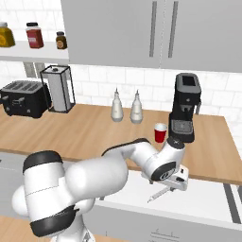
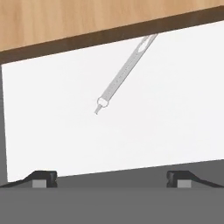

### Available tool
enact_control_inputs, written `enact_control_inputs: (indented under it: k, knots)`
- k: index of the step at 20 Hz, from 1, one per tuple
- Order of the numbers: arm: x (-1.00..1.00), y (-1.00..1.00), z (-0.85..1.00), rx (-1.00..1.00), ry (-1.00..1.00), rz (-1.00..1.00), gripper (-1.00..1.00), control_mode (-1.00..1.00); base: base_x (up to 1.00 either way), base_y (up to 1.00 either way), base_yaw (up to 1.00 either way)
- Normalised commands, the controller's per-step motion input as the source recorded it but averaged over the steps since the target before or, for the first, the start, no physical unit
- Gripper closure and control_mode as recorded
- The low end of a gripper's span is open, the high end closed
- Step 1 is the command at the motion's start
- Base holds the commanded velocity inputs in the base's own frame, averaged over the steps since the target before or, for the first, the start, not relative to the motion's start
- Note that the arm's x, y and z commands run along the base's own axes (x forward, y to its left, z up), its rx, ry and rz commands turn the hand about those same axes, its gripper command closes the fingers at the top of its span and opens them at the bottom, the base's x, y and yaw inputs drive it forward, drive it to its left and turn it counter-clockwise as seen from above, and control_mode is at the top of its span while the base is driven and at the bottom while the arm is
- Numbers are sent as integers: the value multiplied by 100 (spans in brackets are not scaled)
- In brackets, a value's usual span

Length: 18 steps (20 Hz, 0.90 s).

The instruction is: Pick the tongs from the drawer and place it on the counter.

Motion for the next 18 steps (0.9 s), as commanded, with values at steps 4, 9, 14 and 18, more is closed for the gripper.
enact_control_inputs:
  k: [4,9,14,18]
  knots:
    - [7,-1,-27,0,-1,4,-100,-100,0,0,0]
    - [18,0,-27,-1,-7,1,-100,-100,0,0,0]
    - [27,0,-39,-3,-7,2,-100,-100,0,0,0]
    - [18,0,-41,-1,-5,2,-100,-100,0,0,0]
